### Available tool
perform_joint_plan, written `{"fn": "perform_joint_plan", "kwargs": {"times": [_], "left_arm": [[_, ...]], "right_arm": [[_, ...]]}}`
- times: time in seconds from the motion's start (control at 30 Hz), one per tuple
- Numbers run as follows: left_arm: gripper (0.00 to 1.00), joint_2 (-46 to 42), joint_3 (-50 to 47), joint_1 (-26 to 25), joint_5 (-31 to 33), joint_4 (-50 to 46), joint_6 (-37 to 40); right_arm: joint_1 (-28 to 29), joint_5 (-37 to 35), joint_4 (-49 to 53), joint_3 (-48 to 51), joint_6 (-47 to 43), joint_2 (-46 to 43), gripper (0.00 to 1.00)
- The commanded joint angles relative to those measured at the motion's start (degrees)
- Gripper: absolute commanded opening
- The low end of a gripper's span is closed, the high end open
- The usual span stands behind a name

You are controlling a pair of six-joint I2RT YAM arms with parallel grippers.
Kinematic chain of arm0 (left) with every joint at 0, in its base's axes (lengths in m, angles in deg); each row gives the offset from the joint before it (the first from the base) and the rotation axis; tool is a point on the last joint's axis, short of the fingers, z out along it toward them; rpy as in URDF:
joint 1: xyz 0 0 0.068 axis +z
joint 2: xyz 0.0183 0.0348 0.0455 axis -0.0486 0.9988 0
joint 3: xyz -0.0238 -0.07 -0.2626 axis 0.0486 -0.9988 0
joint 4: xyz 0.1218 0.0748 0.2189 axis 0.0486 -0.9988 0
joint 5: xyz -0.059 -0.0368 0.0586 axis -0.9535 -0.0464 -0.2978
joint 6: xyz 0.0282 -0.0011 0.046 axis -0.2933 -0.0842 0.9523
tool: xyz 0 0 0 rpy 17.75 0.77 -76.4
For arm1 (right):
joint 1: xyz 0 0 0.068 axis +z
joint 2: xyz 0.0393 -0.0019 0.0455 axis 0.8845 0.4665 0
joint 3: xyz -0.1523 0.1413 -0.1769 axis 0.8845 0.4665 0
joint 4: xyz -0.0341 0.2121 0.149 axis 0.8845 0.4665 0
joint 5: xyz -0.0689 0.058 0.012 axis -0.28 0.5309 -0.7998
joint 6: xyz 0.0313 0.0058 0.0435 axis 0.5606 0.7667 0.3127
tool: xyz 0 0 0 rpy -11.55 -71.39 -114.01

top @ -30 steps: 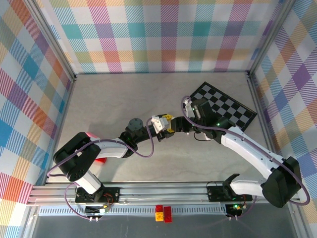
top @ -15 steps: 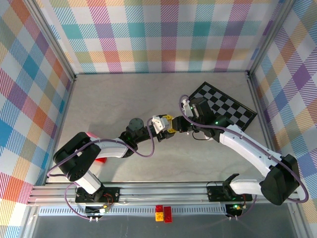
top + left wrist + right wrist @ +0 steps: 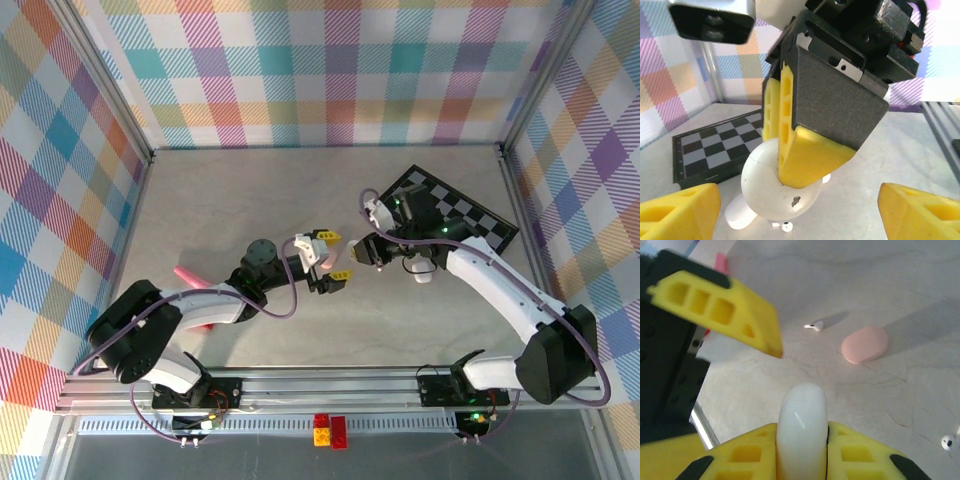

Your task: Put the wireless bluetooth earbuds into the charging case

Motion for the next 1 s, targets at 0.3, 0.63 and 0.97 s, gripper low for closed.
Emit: {"fn": "perform_joint_plan", "kwargs": {"times": [0.3, 0.63, 0.97], "left_arm": [[0.76, -10.6, 5.5, 3.6, -11.7, -32.8, 1.6], [0.53, -7.1, 9.3, 3.8, -21.2, -33.8, -1.8], [0.16, -6.2, 10.8, 3.8, -23.5, -36.7, -0.2]], "right_arm": [[0.6, 15.1, 18.7, -10.3, -27.8, 4.1, 0.06], [3.8, 14.7, 18.8, -11.5, -32.5, 5.3, 0.01], [4.5, 15.0, 19.8, -13.1, -33.6, 6.5, 0.05]]}}
